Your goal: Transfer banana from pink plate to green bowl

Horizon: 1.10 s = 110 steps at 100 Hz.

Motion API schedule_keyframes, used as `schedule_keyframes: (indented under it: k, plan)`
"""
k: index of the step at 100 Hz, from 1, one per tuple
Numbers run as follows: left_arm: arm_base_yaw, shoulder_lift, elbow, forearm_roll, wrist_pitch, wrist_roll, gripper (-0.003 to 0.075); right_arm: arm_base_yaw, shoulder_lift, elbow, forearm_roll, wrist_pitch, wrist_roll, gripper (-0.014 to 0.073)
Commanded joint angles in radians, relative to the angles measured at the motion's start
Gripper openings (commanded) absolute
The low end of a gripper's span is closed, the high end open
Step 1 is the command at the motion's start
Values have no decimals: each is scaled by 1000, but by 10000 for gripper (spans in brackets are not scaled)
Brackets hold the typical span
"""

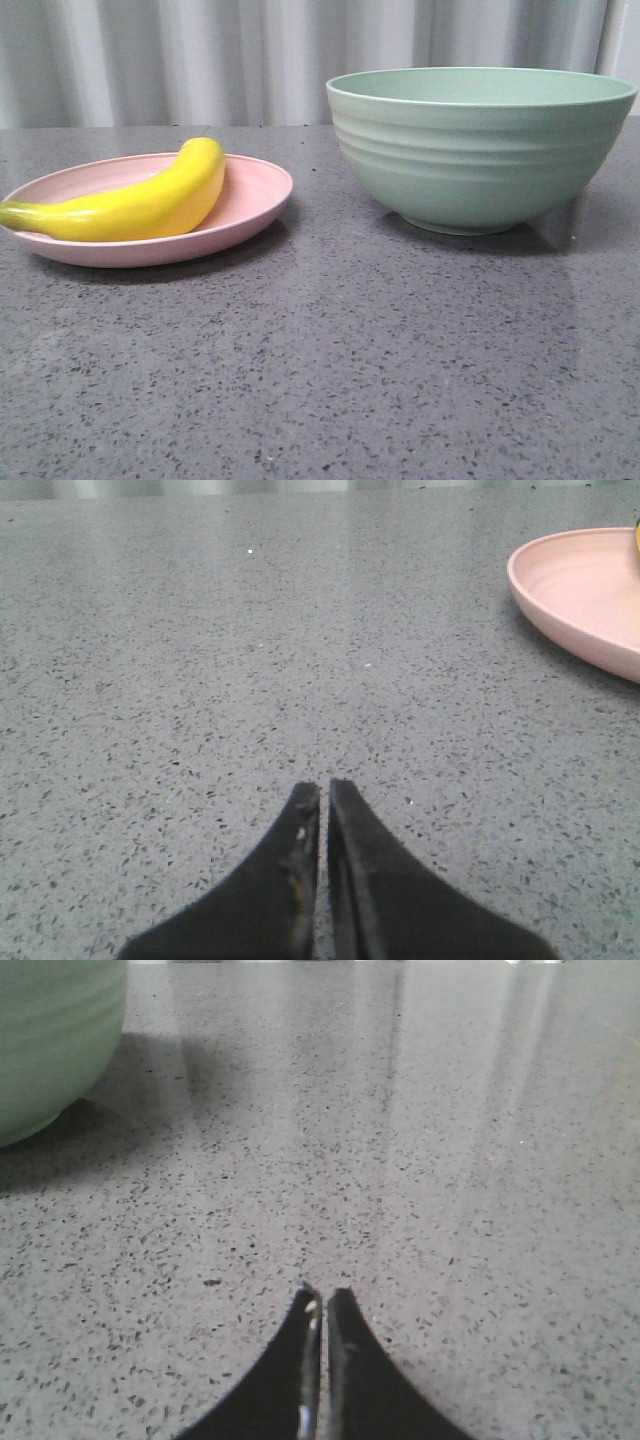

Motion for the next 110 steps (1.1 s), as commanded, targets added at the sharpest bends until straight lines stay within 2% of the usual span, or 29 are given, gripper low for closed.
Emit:
schedule_keyframes:
  k: [1, 20, 44, 64, 94, 110]
  plan:
    - [1, -33, 26, 5, -45, -7, -19, -6, -16, 25, -9, -27, -9, -74]
    - [1, -33, 26, 5, -70, -7, -19, -6, -16, 25, -13, -53, -9, -75]
    - [1, -33, 26, -35, -178, -7, -19, -6, -16, 25, 18, -237, -9, -75]
    - [1, -33, 26, -101, -227, -9, -19, -6, -16, 25, 24, -254, -9, -74]
    - [1, -33, 26, -54, -230, -9, -19, -6, -16, 25, 24, -325, -9, -74]
    - [1, -33, 26, -42, -231, -9, -19, -6, -16, 25, 24, -317, -9, -74]
